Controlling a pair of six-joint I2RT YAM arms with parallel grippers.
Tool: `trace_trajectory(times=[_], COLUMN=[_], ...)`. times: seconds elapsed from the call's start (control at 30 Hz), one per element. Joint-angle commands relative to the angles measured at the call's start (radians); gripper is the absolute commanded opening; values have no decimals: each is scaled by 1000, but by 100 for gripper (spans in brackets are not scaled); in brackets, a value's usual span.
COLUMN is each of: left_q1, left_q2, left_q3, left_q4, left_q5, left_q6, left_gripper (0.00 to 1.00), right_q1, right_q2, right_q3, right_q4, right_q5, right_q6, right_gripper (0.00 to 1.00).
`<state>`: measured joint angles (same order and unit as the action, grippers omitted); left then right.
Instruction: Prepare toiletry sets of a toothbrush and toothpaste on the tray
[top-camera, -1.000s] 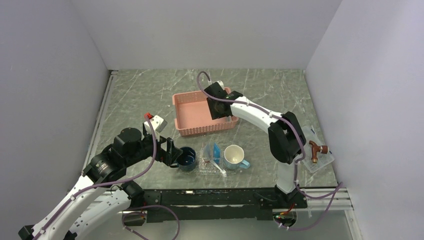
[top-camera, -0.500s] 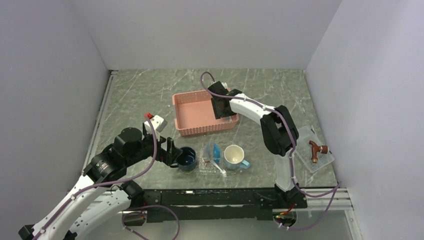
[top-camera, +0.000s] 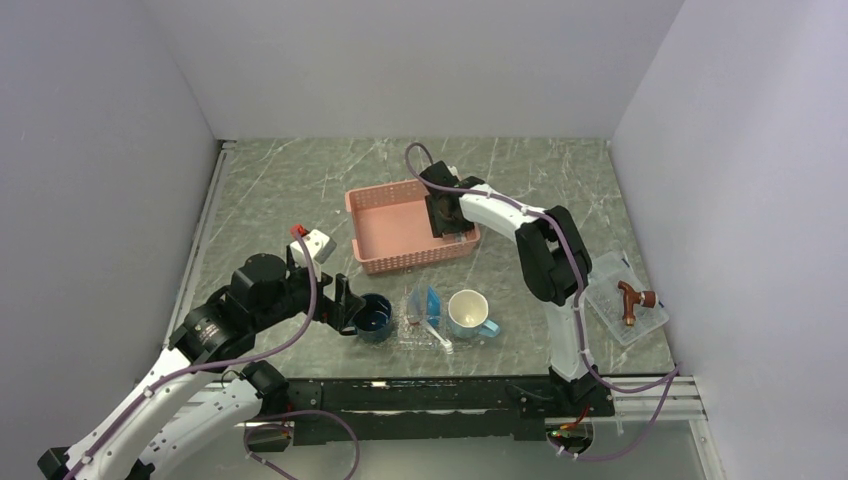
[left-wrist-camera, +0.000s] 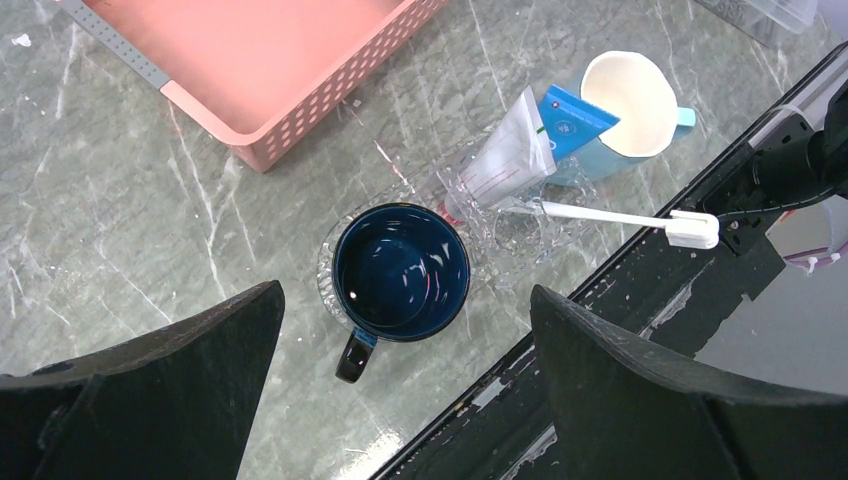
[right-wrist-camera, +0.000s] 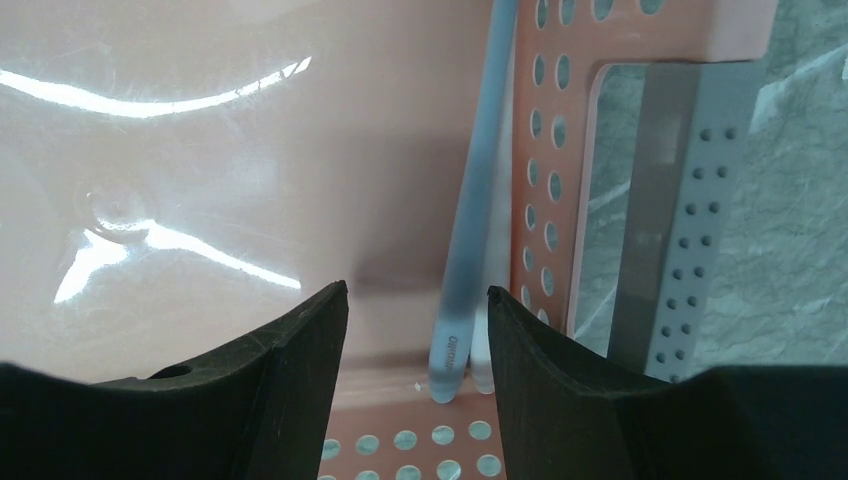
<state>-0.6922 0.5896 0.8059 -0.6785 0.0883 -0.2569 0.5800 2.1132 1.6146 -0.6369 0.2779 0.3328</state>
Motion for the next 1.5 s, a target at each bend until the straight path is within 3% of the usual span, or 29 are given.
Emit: trace_trajectory(times=[0.0, 0.3, 0.57, 0.87, 1.07, 1.47], left_q1=[7, 8, 12, 14, 17, 19], left_q2=[7, 14, 22, 25, 27, 31], left_q3=[5, 5, 6, 7, 7, 7], left_q4=[9, 10, 11, 12, 10, 10], left_q5=[-8, -6, 1, 6, 7, 5], left_q6=[-9, -7, -8, -8, -7, -7], left_gripper=[99, 99, 99, 99, 99, 99], right_q1=[-17, -22, -25, -25, -24, -24], right_q2=[1, 1, -10, -69, -99, -73], right_q3=[26, 0, -8, -30, -33, -24], right_q4=[21, 48, 45, 61, 79, 104], right_q5=[-9, -16, -3, -14, -22, -63], right_q6=[2, -4, -7, -6, -8, -5], right_gripper=[54, 21, 0, 2, 28, 30])
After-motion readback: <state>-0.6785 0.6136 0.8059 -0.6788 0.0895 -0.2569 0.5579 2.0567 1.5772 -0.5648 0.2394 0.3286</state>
